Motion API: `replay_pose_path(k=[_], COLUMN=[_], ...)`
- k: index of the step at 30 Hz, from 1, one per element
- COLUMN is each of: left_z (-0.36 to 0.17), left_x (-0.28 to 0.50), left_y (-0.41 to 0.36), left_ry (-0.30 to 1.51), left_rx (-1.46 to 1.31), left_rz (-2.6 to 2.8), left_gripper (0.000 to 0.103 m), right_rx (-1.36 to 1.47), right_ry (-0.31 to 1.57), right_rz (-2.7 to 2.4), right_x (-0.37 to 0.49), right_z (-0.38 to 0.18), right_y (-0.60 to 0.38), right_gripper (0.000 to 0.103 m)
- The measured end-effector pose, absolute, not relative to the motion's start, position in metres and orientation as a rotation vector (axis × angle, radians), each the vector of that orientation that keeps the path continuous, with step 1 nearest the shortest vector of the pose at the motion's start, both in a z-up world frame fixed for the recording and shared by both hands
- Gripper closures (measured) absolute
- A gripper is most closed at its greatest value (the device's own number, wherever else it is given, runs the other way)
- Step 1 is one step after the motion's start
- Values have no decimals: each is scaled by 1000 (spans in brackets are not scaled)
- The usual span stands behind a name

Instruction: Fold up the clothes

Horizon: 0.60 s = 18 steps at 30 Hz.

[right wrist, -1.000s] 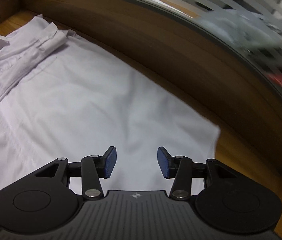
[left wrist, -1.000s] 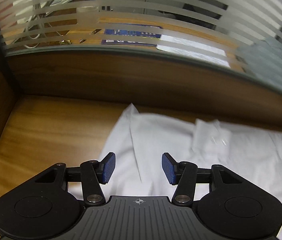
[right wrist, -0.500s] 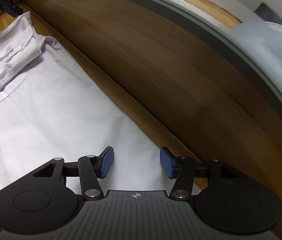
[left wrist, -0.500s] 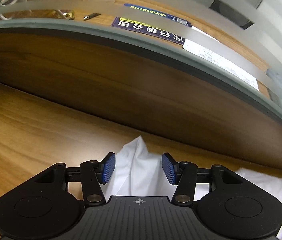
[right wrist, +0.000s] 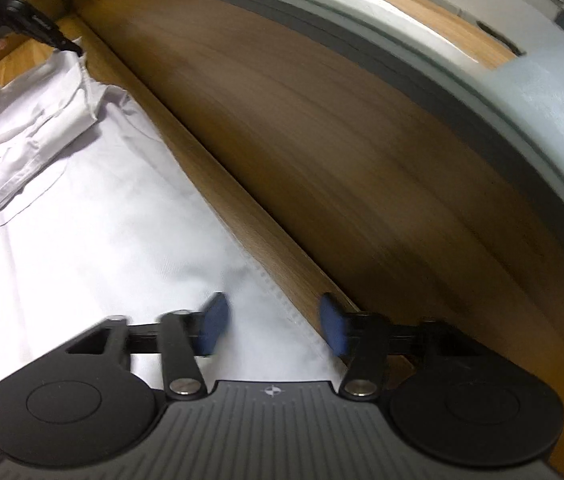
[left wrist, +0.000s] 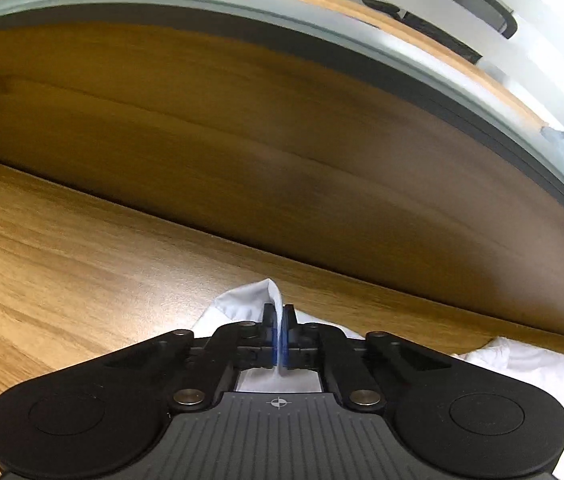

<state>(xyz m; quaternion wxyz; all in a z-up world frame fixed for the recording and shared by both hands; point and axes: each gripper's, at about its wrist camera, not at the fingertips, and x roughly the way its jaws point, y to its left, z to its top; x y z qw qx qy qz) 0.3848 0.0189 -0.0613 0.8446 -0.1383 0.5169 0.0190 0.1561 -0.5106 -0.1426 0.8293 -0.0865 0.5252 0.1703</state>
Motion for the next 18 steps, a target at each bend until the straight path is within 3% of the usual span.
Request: replay_pose_path(k=[1,2,8,18], left_z=[-59,-55,-17,50], left_x=[382,379,349,245], left_y=[19,19,18,32], left_ry=[1081,1072,1007,942], left_rx=[-296,-301,-321,-386], left_rz=[39,36,-14,-84], left_gripper=[100,100,100,100], right_rx=[-185,-186,-254,-287], right_ry=[1118,1131,1079,931], right_rz=[370,371,340,257], right_x=[157,157,140,39], right_z=[-142,-141,-121,-39], right_y=[-509,-508,-489,-446], right_gripper=[96,100,102,102])
